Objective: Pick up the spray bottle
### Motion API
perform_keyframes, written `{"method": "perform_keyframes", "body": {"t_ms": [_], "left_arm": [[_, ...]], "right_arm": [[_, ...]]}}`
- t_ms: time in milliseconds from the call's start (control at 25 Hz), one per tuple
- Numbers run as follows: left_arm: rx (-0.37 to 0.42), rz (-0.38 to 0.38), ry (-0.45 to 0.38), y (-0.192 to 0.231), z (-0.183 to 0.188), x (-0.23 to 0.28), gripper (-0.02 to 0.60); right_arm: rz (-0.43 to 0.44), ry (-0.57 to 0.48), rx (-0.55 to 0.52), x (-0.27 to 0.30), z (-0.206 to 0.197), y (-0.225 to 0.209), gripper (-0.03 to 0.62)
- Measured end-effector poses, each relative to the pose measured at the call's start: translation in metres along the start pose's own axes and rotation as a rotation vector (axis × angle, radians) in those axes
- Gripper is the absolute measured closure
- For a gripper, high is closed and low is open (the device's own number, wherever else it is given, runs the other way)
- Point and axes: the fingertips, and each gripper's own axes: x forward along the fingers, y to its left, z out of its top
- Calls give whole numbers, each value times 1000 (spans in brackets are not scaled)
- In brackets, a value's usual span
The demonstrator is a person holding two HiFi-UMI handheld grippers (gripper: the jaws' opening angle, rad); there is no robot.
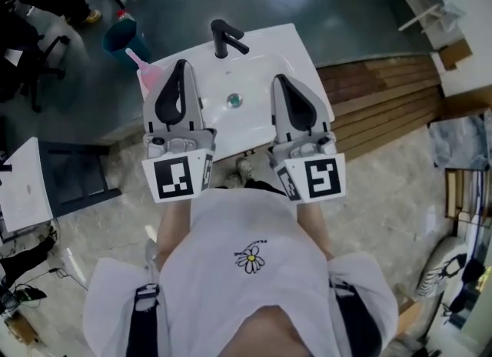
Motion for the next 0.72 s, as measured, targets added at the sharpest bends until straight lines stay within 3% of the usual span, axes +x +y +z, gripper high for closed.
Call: {"method": "perform_keyframes", "body": {"t_ms": [520, 720], "left_arm": [[92, 315, 18, 76, 17, -51, 563], [125, 393, 27, 94, 24, -70, 563]], "right_arm": [[321, -41, 26, 61, 0, 70, 565], [381, -47, 26, 62, 0, 93, 565]]}}
